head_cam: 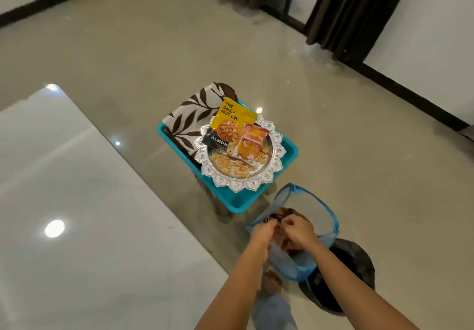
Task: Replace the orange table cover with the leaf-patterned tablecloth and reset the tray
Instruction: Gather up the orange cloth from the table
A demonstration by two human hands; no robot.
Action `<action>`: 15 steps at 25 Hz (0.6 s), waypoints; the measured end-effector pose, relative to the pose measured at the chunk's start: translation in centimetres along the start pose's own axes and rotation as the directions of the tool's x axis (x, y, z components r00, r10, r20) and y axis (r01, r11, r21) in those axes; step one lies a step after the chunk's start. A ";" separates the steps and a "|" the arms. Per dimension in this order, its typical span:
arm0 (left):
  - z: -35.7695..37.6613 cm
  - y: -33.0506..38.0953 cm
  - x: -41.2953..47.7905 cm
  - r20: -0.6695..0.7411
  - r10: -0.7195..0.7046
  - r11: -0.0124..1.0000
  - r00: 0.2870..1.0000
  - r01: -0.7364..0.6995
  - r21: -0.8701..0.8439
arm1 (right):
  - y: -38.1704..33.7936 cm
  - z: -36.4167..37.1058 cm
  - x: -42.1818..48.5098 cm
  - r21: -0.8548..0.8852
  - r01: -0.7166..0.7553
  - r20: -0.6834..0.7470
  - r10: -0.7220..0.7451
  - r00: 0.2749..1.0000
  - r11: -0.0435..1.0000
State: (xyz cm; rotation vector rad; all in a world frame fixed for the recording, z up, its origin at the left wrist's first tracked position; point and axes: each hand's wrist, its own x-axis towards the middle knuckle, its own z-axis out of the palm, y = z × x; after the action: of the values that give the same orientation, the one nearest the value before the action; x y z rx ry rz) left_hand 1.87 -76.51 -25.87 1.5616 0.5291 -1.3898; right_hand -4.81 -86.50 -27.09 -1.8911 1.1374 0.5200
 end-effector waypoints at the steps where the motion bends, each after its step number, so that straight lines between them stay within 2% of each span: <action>1: -1.1 1.1 -1.1 0.007 0.059 0.998 0.998 -0.059 -0.029 | -1.9 0.5 -1.0 0.037 0.035 -0.026 -0.034 0.999 0.999; 5: -6.3 5.2 -5.9 -0.003 0.217 0.971 0.976 -0.216 -0.105 | -8.7 2.8 -3.4 0.064 0.175 -0.051 -0.171 0.984 0.983; 10: -13.6 8.8 -7.7 -0.122 0.255 0.958 0.959 -0.268 -0.105 | -16.7 2.7 -5.1 0.024 0.256 -0.068 -0.253 0.965 0.966; 15: -18.6 14.0 -4.7 -0.195 0.323 0.922 0.926 -0.355 -0.157 | -24.0 2.3 -1.6 -0.007 0.380 -0.080 -0.379 0.922 0.925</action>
State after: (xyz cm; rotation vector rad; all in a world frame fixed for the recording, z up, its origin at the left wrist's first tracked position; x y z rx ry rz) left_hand 21.69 -65.88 -18.19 1.5349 0.4484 -0.9242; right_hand 15.28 -78.32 -16.42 -2.0735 0.7872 0.2228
